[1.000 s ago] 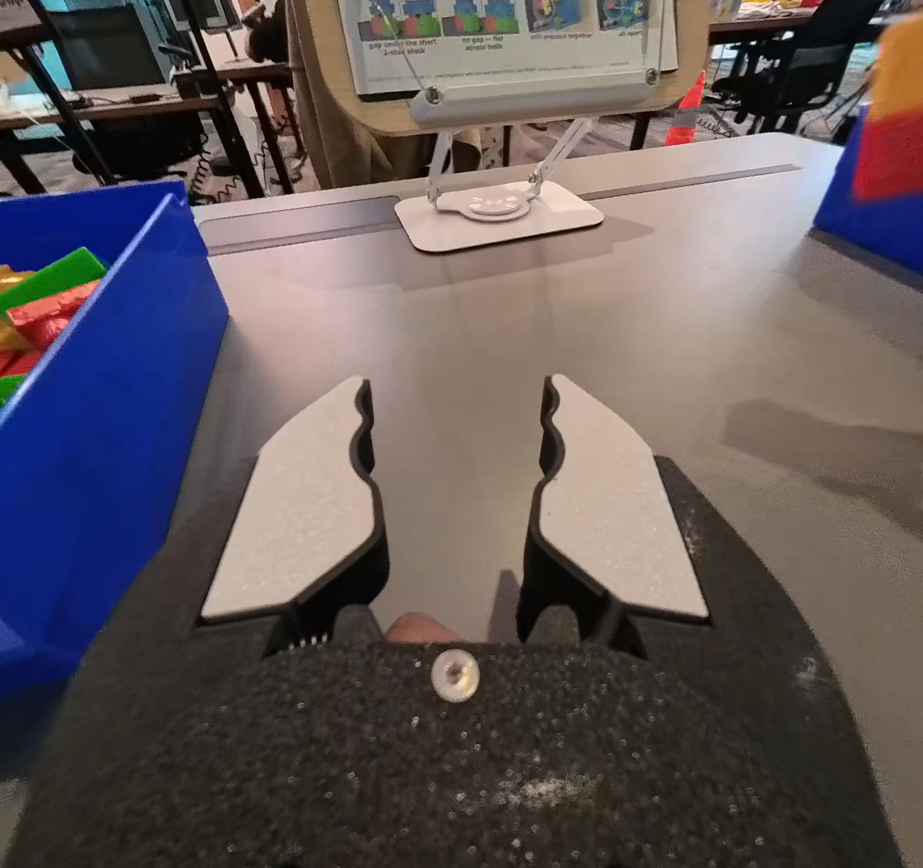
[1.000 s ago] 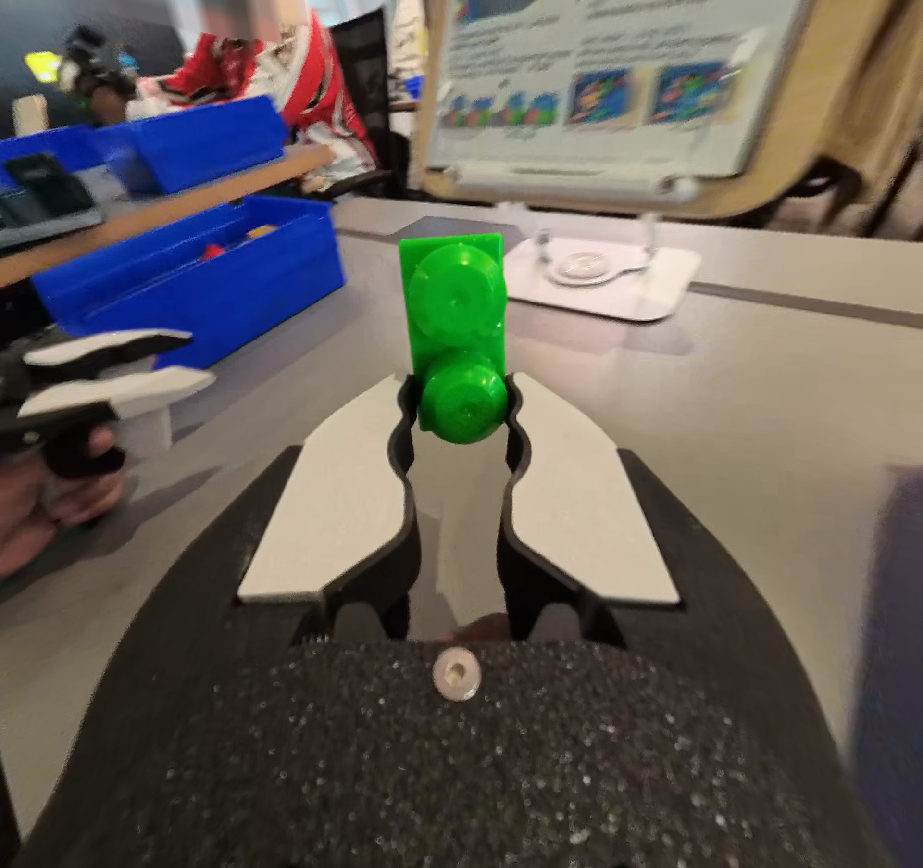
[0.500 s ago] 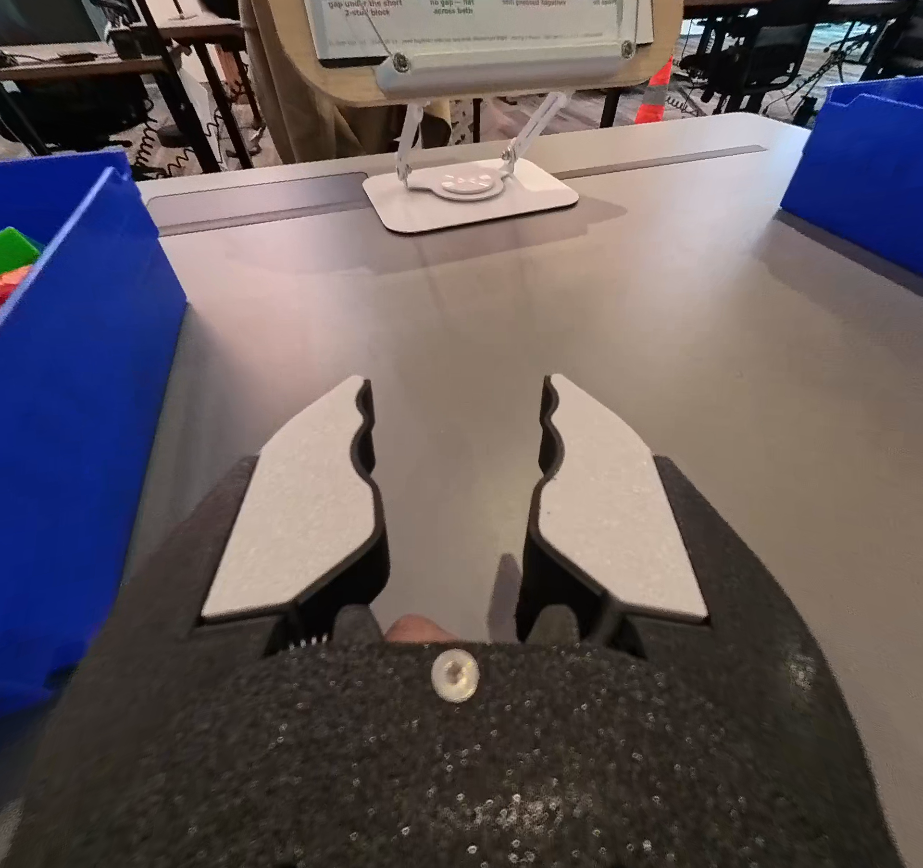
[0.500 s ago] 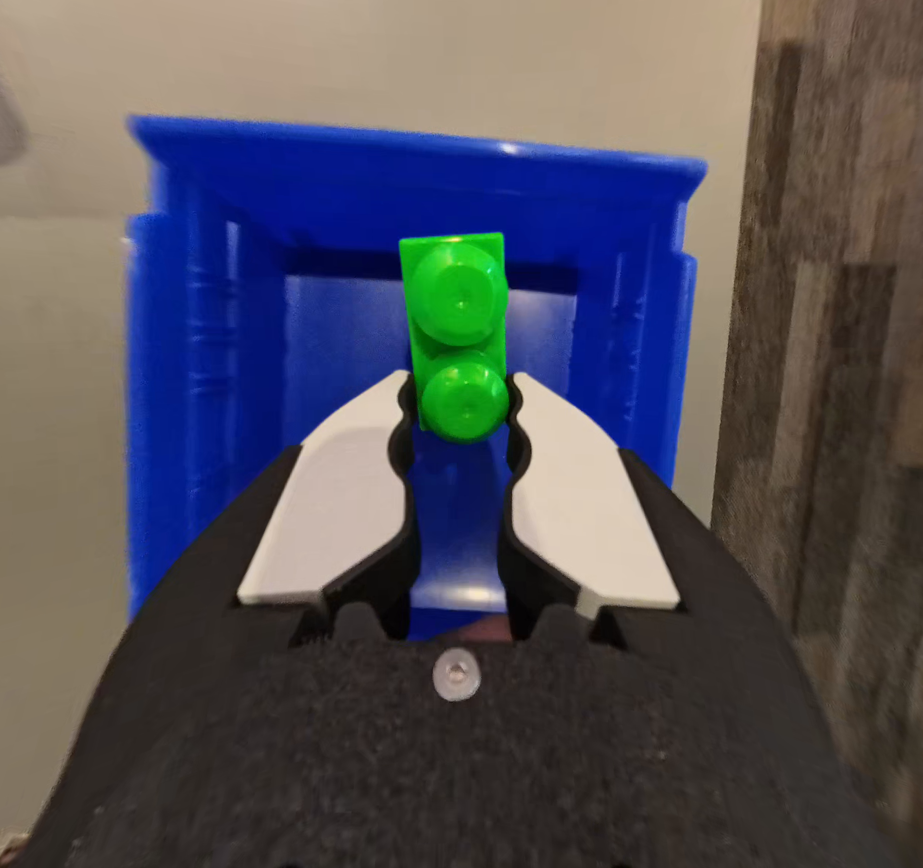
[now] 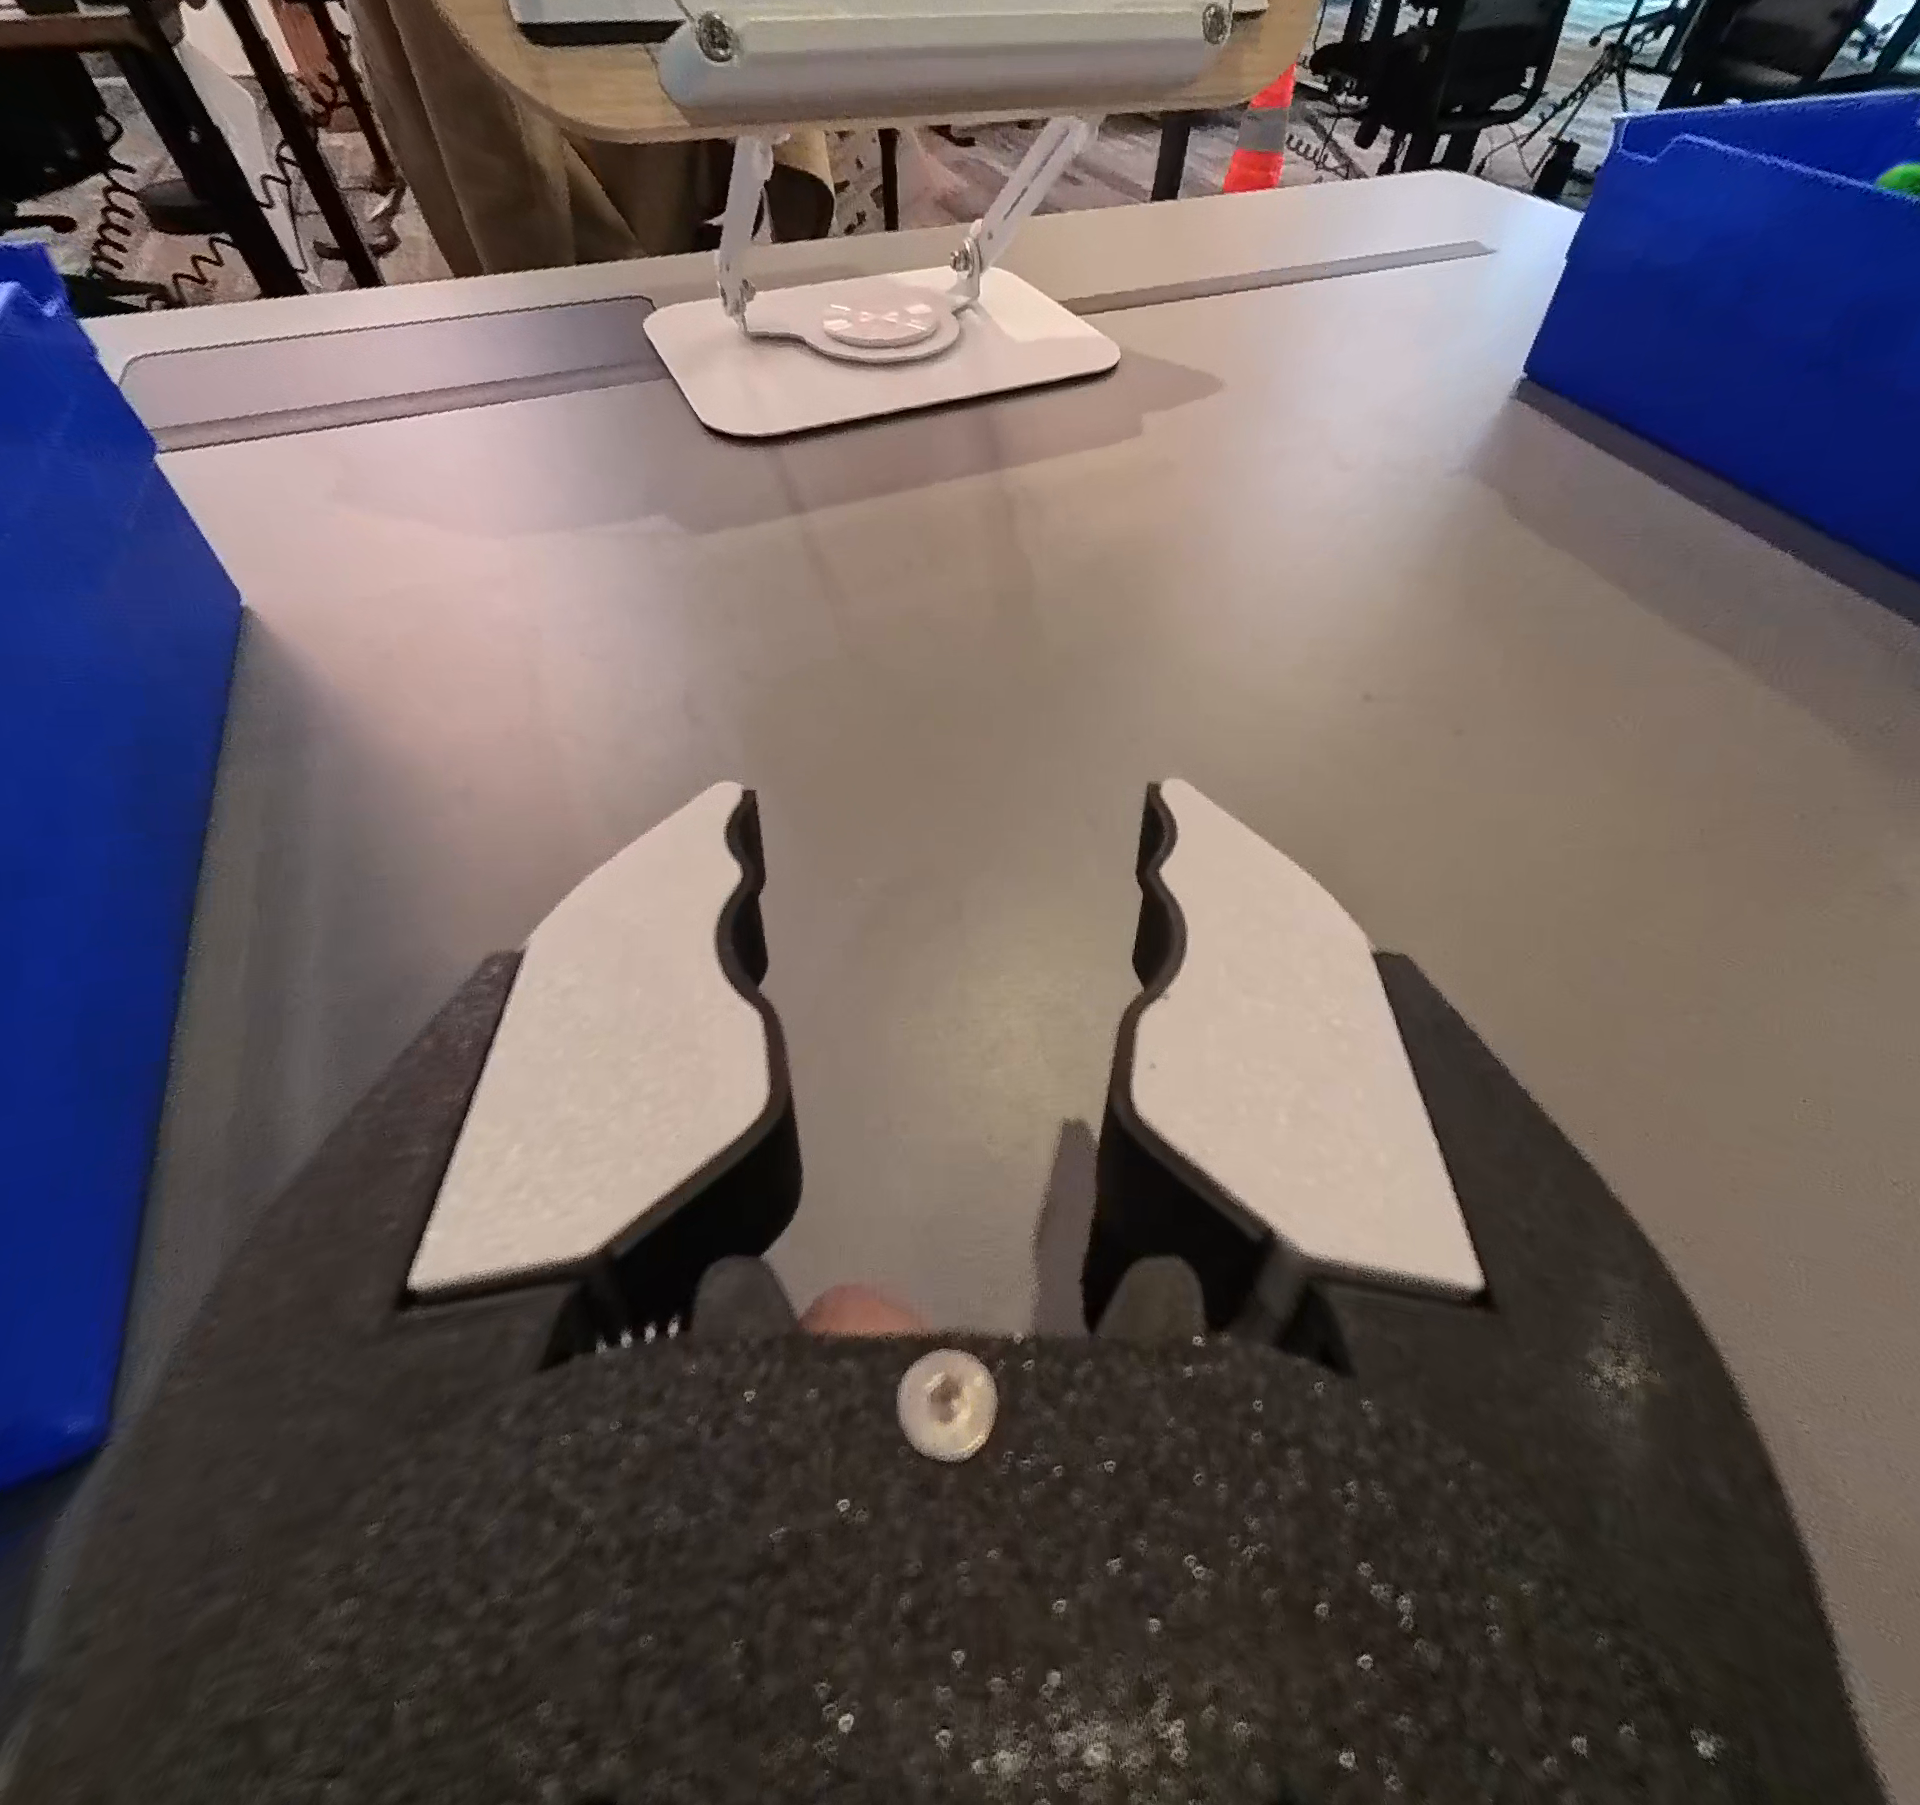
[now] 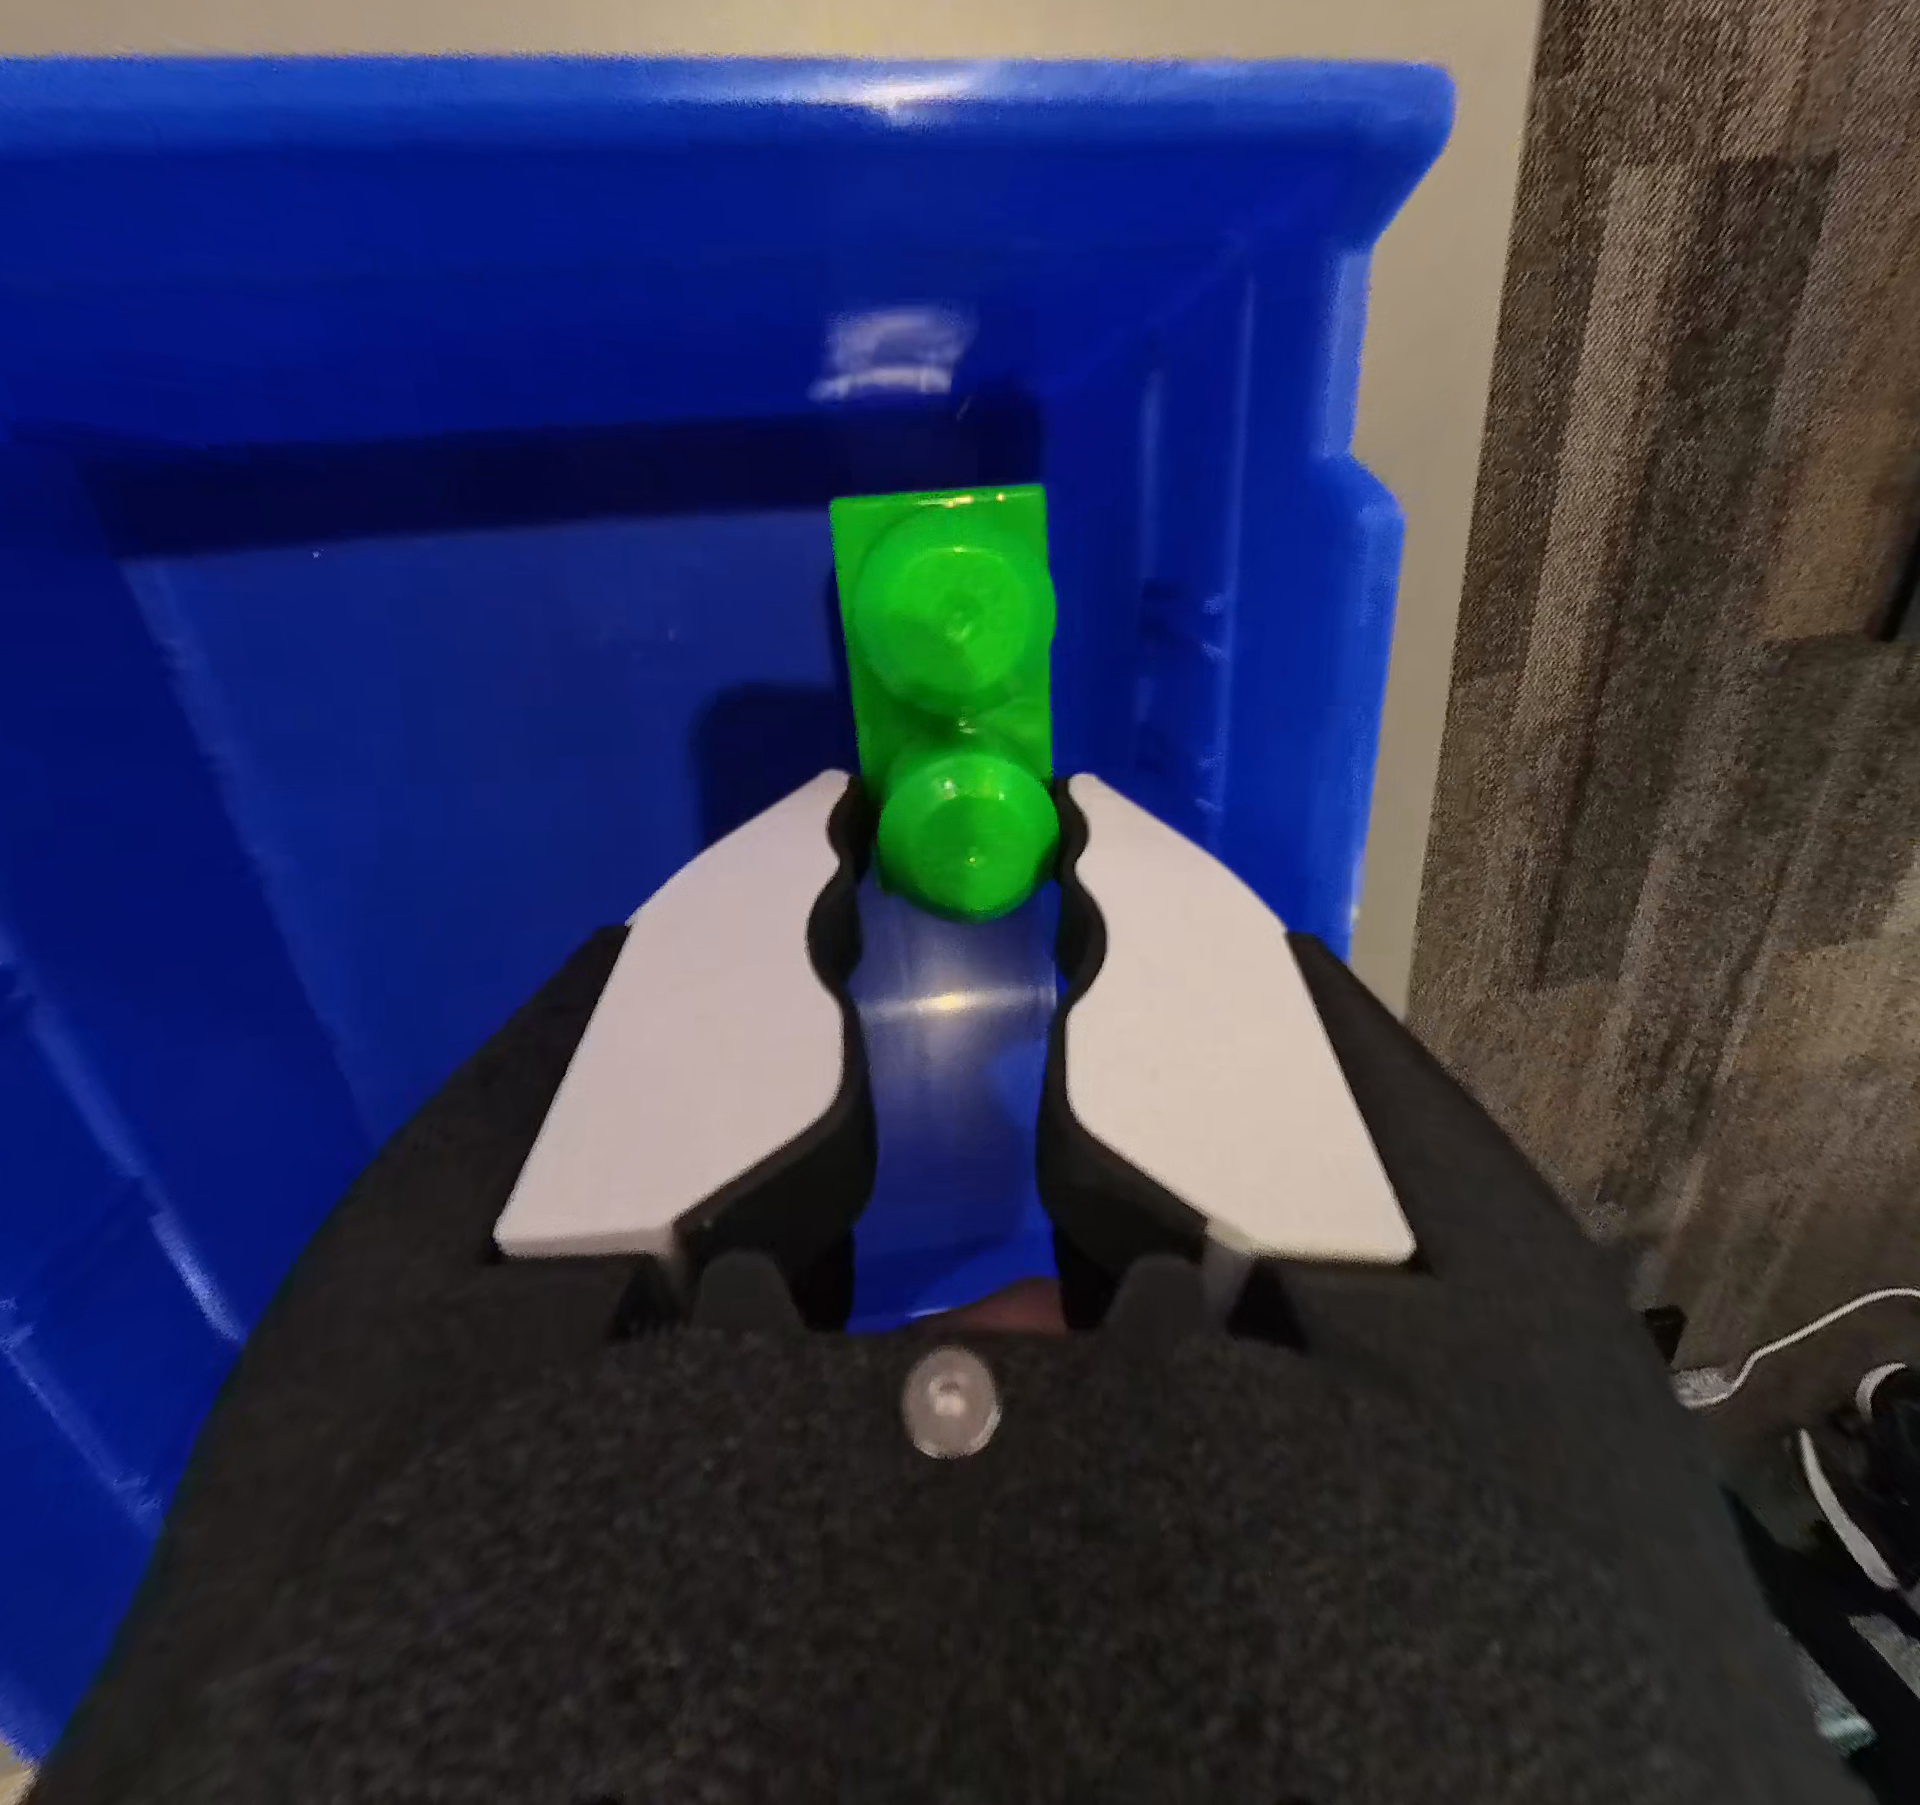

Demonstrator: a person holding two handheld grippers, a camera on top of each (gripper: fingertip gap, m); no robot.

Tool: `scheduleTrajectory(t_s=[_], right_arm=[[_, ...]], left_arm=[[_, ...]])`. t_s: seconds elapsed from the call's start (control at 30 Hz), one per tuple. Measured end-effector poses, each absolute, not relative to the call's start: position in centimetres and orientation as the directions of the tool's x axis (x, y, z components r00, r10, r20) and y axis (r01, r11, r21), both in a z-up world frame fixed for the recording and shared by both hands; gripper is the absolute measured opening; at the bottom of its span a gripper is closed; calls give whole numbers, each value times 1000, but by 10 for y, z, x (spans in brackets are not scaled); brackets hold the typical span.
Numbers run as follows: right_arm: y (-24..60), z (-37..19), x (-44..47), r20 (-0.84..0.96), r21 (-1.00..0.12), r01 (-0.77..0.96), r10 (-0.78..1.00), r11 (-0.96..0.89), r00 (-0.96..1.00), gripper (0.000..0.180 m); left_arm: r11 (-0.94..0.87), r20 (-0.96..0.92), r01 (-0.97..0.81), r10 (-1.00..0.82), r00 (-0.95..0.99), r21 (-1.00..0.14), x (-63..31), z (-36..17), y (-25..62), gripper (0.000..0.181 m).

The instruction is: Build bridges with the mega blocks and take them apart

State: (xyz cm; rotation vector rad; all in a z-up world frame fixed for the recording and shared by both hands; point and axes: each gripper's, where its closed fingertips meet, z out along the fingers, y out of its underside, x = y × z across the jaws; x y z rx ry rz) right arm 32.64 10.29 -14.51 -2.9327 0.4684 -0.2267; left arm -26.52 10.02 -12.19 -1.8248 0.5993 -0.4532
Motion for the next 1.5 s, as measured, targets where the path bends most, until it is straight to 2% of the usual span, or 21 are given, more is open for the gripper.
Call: scheduleTrajectory(t_s=[0.2, 0.3, 0.43, 0.5, 0.57, 0.63, 0.7, 0.8, 0.9, 0.97, 1.13, 1.23, 1.5], right_arm=[[105, -145, 328, 154, -211, -292, -326, -933, 933, 35], [105, -126, 328, 159, -265, -264, -313, -927, 936, 51], [114, -41, 307, 190, -495, -113, -234, -862, 954, 58], [118, 17, 255, 161, -693, 8, -144, -721, 976, 54], [103, 56, 182, 112, -830, 80, -24, -551, 993, 55], [79, 66, 102, 29, -918, 77, 129, -389, 991, 54], [57, 50, 32, -65, -960, 10, 257, -281, 964, 54], [44, -12, -47, -173, -963, -77, 378, -257, 910, 56], [45, -79, -87, -157, -955, -34, 407, -293, 900, 57], [44, -99, -96, -123, -961, -4, 413, -277, 902, 55], [47, -113, -95, -35, -964, 78, 415, -252, 909, 54], [50, -111, -92, -66, -971, 40, 422, -237, 904, 48], [49, -112, -101, -70, -969, 49, 460, -242, 885, 49]], left_arm=[[-259, -2, -200, -607, 795, -945, -263, -123, 100, 69], [-267, 2, -205, -615, 789, -942, -262, -125, 99, 69], [-274, 3, -207, -608, 794, -939, -263, -126, 101, 70], [-271, -9, -216, -606, 795, -938, -262, -127, 101, 68], [-269, -20, -222, -593, 805, -937, -263, -127, 102, 67], [-262, -22, -211, -578, 816, -942, -266, -125, 103, 65], [-259, -18, -198, -566, 824, -945, -268, -123, 104, 65], [-252, -21, -192, -554, 832, -948, -270, -122, 104, 67], [-242, -26, -187, -544, 839, -952, -272, -120, 105, 67], [-244, -29, -190, -541, 841, -951, -272, -121, 105, 68], [-238, -40, -199, -543, 839, -951, -271, -121, 104, 66], [-235, -51, -213, -551, 833, -948, -269, -122, 104, 66], [-226, -60, -231, -581, 812, -946, -264, -122, 100, 63]])
